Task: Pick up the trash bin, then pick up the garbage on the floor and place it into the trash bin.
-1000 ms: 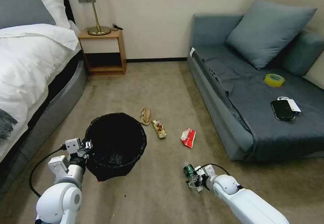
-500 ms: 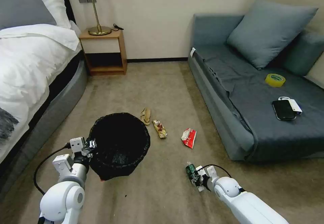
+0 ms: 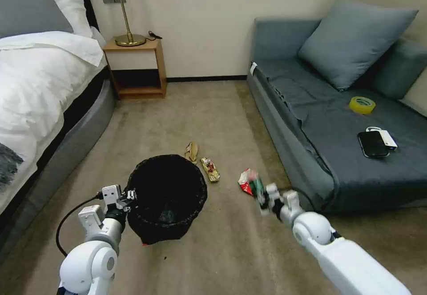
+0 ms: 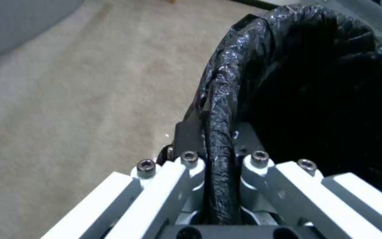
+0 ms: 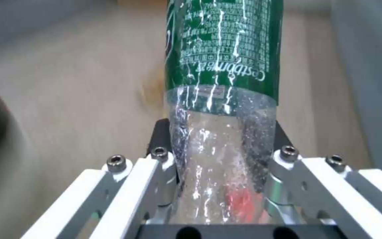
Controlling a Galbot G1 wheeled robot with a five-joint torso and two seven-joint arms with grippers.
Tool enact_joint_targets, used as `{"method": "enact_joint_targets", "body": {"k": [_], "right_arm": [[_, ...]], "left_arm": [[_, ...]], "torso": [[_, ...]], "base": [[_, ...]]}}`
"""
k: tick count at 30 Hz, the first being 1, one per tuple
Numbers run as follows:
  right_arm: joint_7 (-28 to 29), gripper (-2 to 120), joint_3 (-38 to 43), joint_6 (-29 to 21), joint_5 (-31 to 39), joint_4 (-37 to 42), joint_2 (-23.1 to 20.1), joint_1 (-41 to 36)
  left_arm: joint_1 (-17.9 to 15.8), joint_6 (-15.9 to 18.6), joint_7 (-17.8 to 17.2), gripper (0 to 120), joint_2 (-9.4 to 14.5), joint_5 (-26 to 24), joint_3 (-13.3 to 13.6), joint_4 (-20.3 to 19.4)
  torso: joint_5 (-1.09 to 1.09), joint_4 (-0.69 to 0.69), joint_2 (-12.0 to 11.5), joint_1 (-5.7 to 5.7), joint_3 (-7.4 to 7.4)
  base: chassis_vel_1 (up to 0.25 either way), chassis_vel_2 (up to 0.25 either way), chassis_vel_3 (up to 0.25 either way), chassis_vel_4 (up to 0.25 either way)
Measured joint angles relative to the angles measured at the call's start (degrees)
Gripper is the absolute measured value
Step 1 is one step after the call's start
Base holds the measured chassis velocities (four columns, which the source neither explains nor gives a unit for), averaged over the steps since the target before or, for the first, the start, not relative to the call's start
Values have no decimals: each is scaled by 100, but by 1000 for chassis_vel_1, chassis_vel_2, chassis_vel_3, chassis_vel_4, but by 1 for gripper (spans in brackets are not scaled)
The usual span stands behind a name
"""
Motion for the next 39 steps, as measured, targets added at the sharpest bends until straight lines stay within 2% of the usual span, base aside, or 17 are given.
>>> {"method": "enact_joint_targets", "body": {"k": [2, 9, 13, 17, 27, 36, 39], "right_arm": [[166, 25, -159, 440, 24, 388, 2, 104], [401, 25, -773, 981, 75, 1217, 53, 339], [307, 25, -1309, 1195, 36, 1439, 95, 489], [-19, 25, -1952, 1439, -88, 1413, 301, 620], [-207, 24, -2484, 1339, -514, 1005, 601, 498], [-277, 24, -2393, 1233, -718, 913, 502, 261], [-280, 30, -2332, 1219, -755, 935, 469, 198]], "left_arm": [[0, 41, -2, 5, -2, -51, 60, 1], [20, 103, 9, 5, 0, -128, 128, -20], [41, 137, 52, 5, -2, -173, 177, -47], [91, 193, 133, 5, -40, -199, 264, -100], [148, 229, 222, 5, -85, -250, 306, -220], [176, 265, 215, 5, -94, -333, 281, -399], [182, 266, 210, 5, -98, -332, 278, -403]], "torso": [[1, 0, 0, 0, 0], [0, -1, 0, 0, 0], [-1, 0, 0, 0, 0], [0, 0, 0, 0, 0], [1, -1, 0, 0, 0], [1, -1, 0, 0, -1], [1, -1, 0, 0, 0]], "base": [[0, 0, 0, 0], [0, 0, 0, 0], [0, 0, 0, 0], [0, 0, 0, 0], [0, 0, 0, 0], [0, 0, 0, 0], [0, 0, 0, 0]]}}
